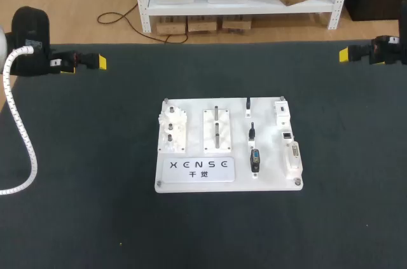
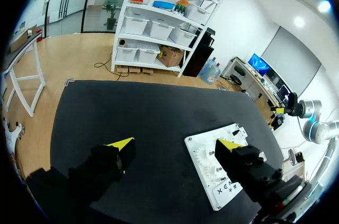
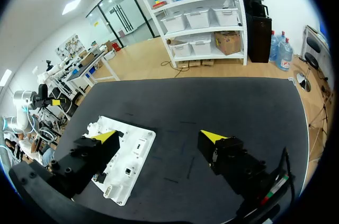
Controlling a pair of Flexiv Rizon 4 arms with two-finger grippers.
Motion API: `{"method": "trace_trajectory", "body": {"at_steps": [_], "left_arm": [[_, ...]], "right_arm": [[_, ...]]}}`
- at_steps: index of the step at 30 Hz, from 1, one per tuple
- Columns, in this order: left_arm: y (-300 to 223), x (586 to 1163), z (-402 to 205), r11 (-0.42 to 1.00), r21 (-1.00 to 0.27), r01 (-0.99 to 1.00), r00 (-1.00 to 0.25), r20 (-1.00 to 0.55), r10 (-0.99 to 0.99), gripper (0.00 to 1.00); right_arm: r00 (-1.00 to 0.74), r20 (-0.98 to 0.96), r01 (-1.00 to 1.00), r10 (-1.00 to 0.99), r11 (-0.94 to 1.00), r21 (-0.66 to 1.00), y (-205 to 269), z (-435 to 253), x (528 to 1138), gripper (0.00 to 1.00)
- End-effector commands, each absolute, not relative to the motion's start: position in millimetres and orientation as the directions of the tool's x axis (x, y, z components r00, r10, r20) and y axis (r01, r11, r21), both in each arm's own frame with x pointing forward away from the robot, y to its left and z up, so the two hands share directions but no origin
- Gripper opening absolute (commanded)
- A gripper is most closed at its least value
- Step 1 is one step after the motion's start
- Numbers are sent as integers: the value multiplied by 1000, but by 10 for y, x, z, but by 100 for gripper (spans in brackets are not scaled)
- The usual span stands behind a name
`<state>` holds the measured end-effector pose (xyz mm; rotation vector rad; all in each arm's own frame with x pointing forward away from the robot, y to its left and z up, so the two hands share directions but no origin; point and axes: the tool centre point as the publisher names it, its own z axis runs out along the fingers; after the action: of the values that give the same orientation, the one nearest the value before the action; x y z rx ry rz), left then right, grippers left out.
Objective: Insert the Ethernet cable into its matching sockets.
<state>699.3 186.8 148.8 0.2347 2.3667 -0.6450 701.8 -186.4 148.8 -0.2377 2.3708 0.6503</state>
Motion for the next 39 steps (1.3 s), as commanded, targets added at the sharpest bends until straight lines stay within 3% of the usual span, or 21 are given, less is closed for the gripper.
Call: {"method": "trace_trajectory", "body": {"at_steps": [1,11,14,24,35,39], "left_arm": [[1852,6998,1501,866,-383,321,-767,-642,0,100],[1852,6998,1501,866,-383,321,-767,-642,0,100],[1697,7030,1506,825,-342,451,-718,-688,107,100],[903,6938,1457,430,-256,866,-413,-850,326,100],[262,6489,1333,148,-59,987,-108,-931,349,100],[144,6374,1281,97,-22,995,-54,-939,340,100]], "right_arm": [[-766,-642,-327,-1,862,389,-1860,1495,7011,100],[-766,-642,-327,-1,862,389,-1860,1495,7011,100],[-766,-642,-327,-1,862,389,-1860,1495,7011,100],[-766,-642,-327,-1,862,389,-1860,1495,7011,100],[-766,-642,-327,-1,862,389,-1860,1495,7011,100],[-766,-642,-327,-1,862,389,-1860,1495,7011,100]]}}
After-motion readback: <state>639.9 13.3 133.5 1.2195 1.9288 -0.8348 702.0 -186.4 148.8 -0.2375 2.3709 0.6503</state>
